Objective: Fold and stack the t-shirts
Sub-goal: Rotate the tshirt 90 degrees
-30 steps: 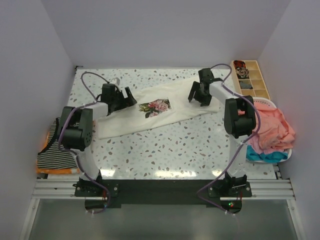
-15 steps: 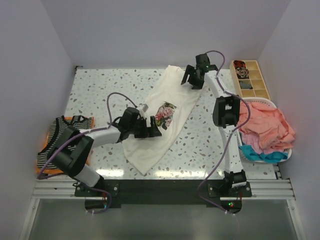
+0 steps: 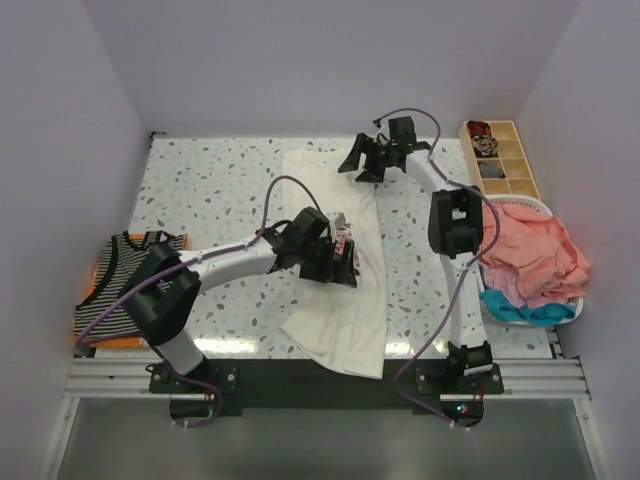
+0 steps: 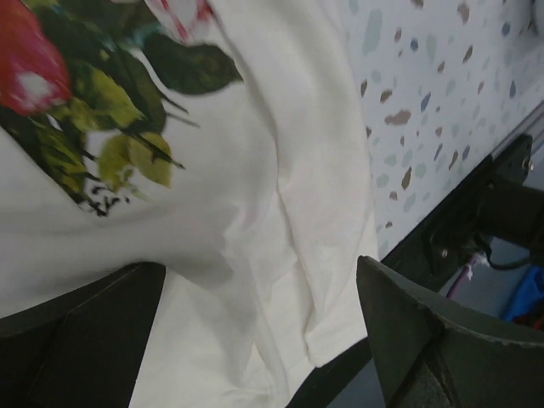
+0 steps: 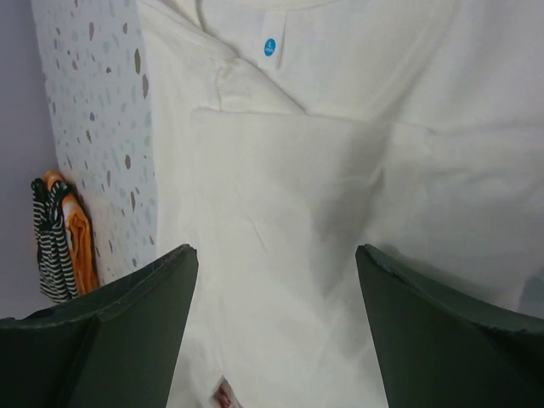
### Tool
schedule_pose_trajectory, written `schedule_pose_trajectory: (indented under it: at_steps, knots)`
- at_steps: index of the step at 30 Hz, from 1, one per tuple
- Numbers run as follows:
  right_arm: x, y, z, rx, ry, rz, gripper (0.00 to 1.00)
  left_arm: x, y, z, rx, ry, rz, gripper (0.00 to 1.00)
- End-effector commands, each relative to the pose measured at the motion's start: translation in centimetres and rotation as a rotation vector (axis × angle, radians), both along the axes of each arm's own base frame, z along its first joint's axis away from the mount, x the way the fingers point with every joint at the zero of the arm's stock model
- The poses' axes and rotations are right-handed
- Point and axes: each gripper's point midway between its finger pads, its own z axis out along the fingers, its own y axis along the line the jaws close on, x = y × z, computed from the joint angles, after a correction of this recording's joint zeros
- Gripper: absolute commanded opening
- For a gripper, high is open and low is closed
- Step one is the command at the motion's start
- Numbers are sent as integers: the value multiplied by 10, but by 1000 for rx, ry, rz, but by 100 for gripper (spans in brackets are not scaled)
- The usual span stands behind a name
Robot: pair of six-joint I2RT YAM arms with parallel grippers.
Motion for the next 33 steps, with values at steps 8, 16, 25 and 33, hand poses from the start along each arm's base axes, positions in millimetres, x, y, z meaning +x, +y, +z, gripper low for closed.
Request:
schedule_pose_trajectory:
  at_steps: [8, 16, 25, 33]
  knots:
    - [-65, -87, 157, -198, -293, -206, 81, 175, 81, 125, 2, -510, 265, 100]
    - [-189, -78, 119, -220, -171, -136, 81, 273, 17, 114, -147, -556, 137, 100]
    - [-309, -59, 47, -236, 56, 56, 81, 327, -11, 14, -160, -421, 71, 100]
    - [-370, -51, 8, -180, 212, 144, 81, 387, 11, -19, -193, -442, 103, 100]
